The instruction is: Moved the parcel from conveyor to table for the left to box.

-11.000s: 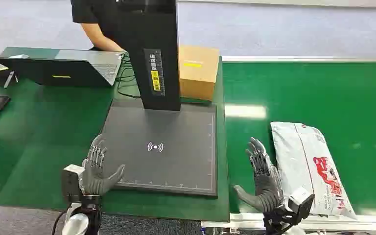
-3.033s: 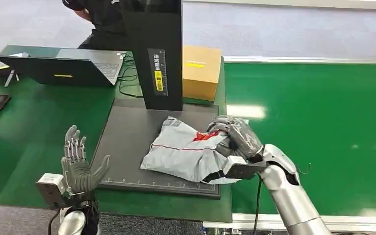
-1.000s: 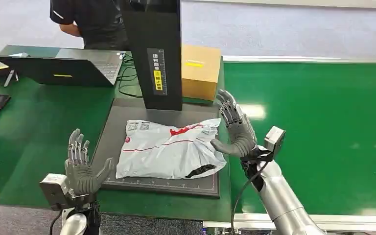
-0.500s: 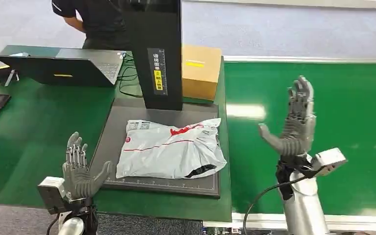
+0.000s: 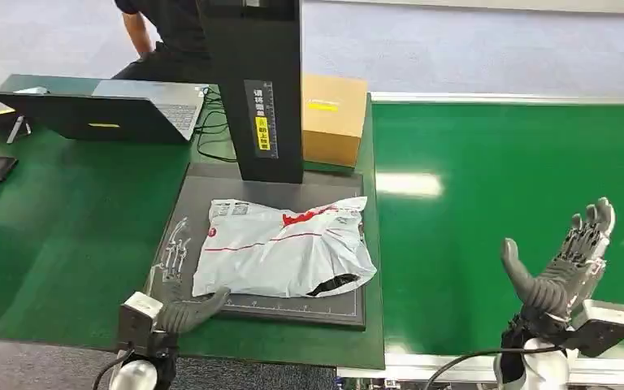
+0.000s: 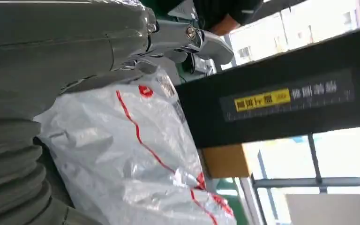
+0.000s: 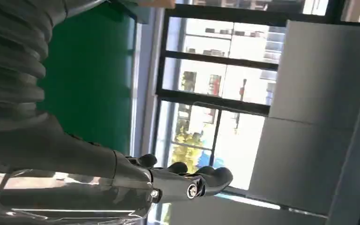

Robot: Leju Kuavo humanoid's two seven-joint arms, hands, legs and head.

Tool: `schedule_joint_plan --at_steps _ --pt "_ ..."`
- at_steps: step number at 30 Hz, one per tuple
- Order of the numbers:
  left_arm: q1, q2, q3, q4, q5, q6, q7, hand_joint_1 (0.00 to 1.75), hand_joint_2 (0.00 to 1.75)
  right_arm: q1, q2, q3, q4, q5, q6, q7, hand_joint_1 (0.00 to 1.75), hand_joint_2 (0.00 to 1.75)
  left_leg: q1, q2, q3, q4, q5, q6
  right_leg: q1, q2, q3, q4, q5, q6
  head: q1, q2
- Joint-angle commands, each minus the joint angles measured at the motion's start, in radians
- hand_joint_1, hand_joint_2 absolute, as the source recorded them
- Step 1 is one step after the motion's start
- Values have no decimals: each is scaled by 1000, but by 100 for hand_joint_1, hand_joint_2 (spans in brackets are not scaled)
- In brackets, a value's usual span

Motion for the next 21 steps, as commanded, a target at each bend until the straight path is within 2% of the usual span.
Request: schedule_joint_plan --at_steps 1,4,6,10,16,18,19,21 --pt "-36 38 -73 46 -77 -11 37 0 175 58 47 30 109 47 210 108 0 175 1 0 5 -3 0 -3 1 0 4 -2 0 -2 0 0" --pt "-35 40 -90 39 -119 -2 50 0 175 56 44 90 140 73 229 150 0 175 1 2 2 -1 0 -2 1 1 2 -1 0 -2 0 0" --pt "-30 53 -119 38 -187 11 57 0 175 48 39 109 182 97 188 245 0 175 1 3 5 -3 0 -3 1 2 4 -2 1 -3 0 0" --pt "-33 61 -175 95 -321 31 93 0 175 39 27 113 267 103 165 249 0 175 1 2 5 -3 0 -2 1 1 4 -3 0 -2 0 0" --pt "-37 60 -176 101 -327 34 95 0 175 41 27 113 268 103 164 249 0 175 1 1 4 -2 0 -1 0 0 3 -1 0 -1 0 0" --pt "-45 72 -189 114 -409 65 144 0 175 50 21 124 261 109 180 257 0 175 1 2 6 -3 0 -3 1 1 5 -3 0 -3 0 0" --pt "-61 97 -224 143 -565 113 238 0 175 53 17 132 264 120 185 257 0 175 1 1 4 -2 0 -2 1 0 3 -2 0 -2 0 0" --pt "-83 82 -221 224 -694 121 330 0 175 58 17 139 267 164 169 257 0 175 1 1 6 -4 1 -3 1 0 6 -3 0 -3 0 0"
